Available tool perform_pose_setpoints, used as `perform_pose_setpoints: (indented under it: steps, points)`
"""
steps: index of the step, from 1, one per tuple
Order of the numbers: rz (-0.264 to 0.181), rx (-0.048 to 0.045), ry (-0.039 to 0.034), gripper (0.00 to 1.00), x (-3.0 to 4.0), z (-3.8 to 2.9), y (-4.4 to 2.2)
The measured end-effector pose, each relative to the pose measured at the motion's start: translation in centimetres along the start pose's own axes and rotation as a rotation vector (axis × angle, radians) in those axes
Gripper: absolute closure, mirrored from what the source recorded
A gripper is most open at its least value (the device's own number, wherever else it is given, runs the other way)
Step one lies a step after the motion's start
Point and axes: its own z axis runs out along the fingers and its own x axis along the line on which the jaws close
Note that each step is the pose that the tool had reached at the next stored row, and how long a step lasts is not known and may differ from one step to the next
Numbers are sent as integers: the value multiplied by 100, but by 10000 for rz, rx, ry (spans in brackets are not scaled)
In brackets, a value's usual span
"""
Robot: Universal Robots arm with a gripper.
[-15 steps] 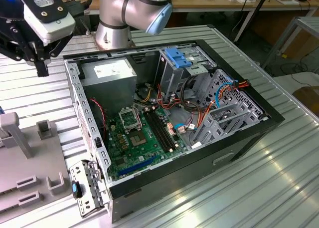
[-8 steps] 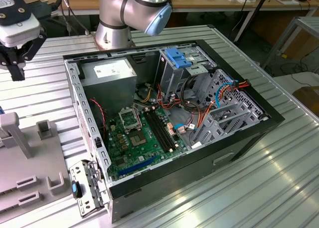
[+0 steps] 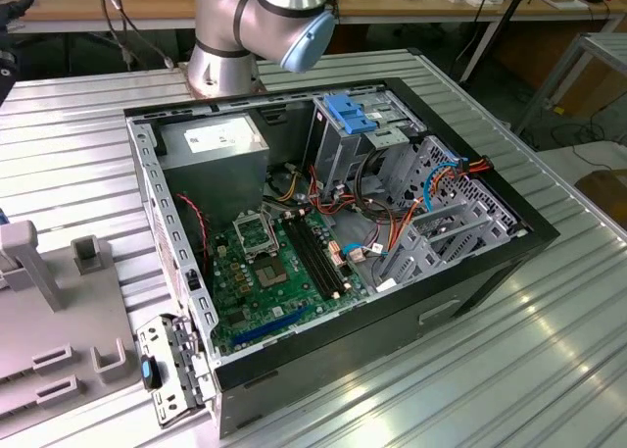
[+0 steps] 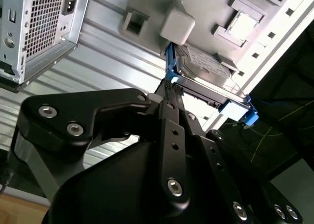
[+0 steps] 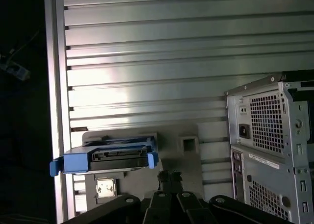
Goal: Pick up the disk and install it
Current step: 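Reach for the disk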
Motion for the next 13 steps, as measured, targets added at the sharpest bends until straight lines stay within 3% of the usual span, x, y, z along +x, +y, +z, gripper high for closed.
perform_pose_setpoints:
  steps: [2, 6, 11, 13]
  points:
    - [10, 0, -1, 89, 133, 3, 14]
    - [16, 1, -1, 89, 272, 4, 19]
    - [38, 0, -2, 89, 588, 7, 45]
    - [43, 1, -1, 89, 651, 8, 52]
